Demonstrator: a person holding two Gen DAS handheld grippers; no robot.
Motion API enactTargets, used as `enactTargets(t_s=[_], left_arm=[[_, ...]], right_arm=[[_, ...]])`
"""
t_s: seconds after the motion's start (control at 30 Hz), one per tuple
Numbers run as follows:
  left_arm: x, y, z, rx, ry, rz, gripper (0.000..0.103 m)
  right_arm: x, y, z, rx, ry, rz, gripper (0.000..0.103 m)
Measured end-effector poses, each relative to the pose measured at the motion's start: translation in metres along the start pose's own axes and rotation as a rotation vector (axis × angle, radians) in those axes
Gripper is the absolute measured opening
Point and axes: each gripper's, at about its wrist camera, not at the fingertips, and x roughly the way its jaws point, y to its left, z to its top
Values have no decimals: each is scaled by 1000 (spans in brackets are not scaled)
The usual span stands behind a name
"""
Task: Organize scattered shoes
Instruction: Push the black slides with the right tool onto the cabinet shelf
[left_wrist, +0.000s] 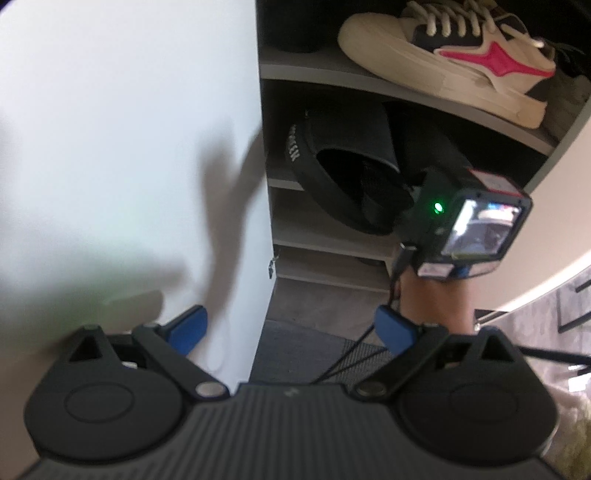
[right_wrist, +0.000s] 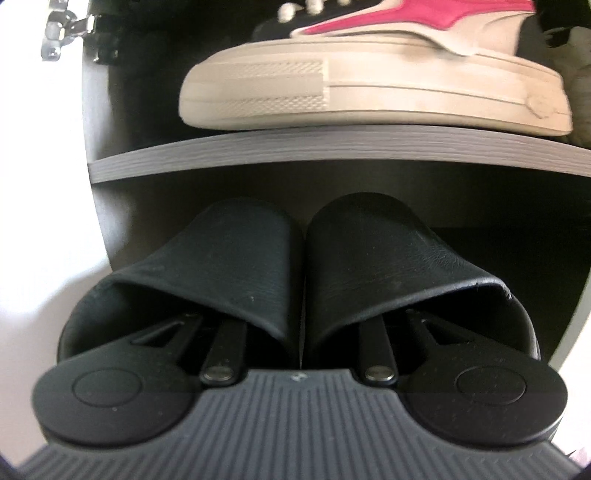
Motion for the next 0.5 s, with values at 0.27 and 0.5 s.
enactTargets(t_s=[0.27,0.5], left_arm=[[1,-1,-4,-13,23,-6,98],[0,0,-2,-2,23,-22,98]], right_arm=[[25,20,3,-1,-16,2,25],[46,30,-3,15,-36,-46,26]])
